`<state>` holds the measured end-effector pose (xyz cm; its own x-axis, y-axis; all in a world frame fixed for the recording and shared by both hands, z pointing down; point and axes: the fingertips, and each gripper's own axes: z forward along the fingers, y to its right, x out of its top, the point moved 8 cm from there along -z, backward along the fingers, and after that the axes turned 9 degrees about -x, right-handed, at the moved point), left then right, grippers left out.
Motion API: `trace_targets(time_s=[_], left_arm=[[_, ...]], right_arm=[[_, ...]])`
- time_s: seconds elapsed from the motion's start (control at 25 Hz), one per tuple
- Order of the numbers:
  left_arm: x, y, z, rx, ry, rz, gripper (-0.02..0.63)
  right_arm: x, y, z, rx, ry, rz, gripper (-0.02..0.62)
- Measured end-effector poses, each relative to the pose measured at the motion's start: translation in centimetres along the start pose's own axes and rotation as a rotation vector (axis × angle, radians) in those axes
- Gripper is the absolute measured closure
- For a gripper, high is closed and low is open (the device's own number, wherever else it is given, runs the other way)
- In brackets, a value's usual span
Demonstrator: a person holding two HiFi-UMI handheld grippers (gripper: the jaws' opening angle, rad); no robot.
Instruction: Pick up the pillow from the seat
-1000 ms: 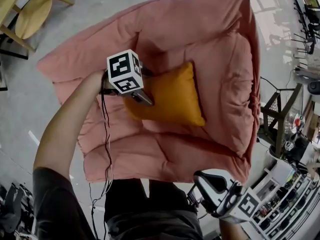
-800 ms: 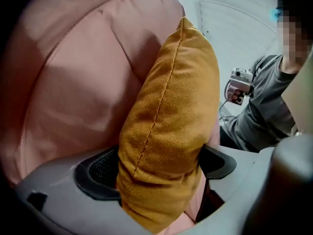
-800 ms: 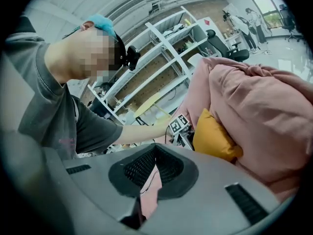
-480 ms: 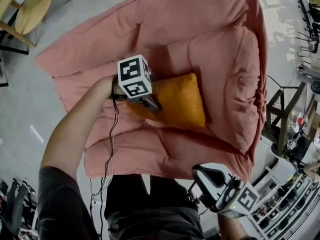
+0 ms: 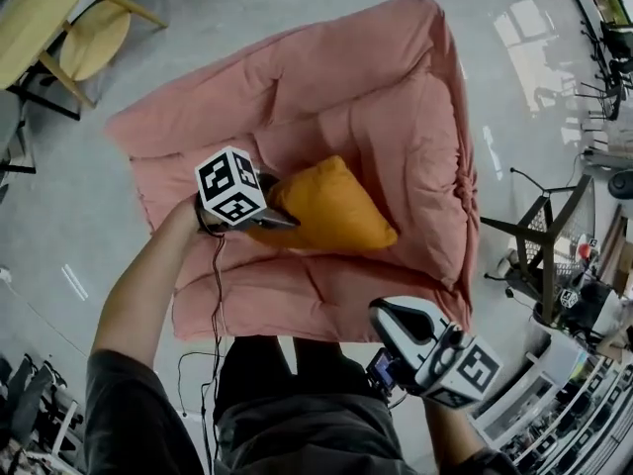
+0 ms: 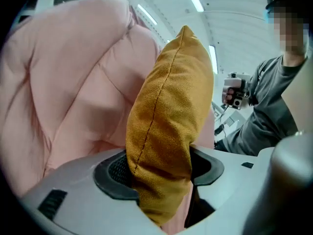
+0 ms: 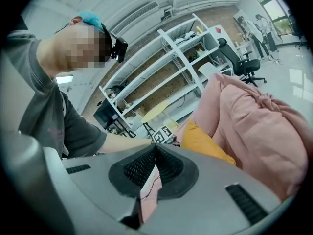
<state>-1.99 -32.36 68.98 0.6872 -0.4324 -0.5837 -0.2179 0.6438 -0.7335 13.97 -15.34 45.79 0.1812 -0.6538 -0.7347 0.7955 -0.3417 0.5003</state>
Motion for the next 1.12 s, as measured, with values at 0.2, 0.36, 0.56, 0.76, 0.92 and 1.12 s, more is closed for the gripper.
trace_targets(time_s=[0.2, 0.36, 0.56, 0.76, 0.92, 1.12], left_arm=[[2.5, 5.6, -3.4, 0.124, 0.166, 0.005, 0.313], [4.4, 11.9, -6.4, 0.212, 0.262, 0.033, 0.311], [8.2, 20.3, -10.5, 0.401, 0.449, 0.071, 0.311], [9.6, 29.9, -12.6, 0.507, 0.619, 0.069, 0.313], [10.7, 35.5, -13.1, 0.598, 0.711, 0.081, 0.311], [11.7, 40.3, -14.4, 0.658, 0.807, 0.084, 0.311]], right_arm=[[3.2, -1.2, -0.6, 0.014, 0.053, -0.031, 0.588], [5.6, -3.0, -1.7, 0.053, 0.103, -0.126, 0.588], [9.6, -5.4, -4.2, 0.148, 0.214, -0.216, 0.588], [12.1, -9.3, -7.5, 0.202, 0.284, -0.259, 0.588], [13.8, -11.1, -9.5, 0.249, 0.338, -0.287, 0.588], [15.4, -13.0, -10.5, 0.299, 0.394, -0.318, 0.588]])
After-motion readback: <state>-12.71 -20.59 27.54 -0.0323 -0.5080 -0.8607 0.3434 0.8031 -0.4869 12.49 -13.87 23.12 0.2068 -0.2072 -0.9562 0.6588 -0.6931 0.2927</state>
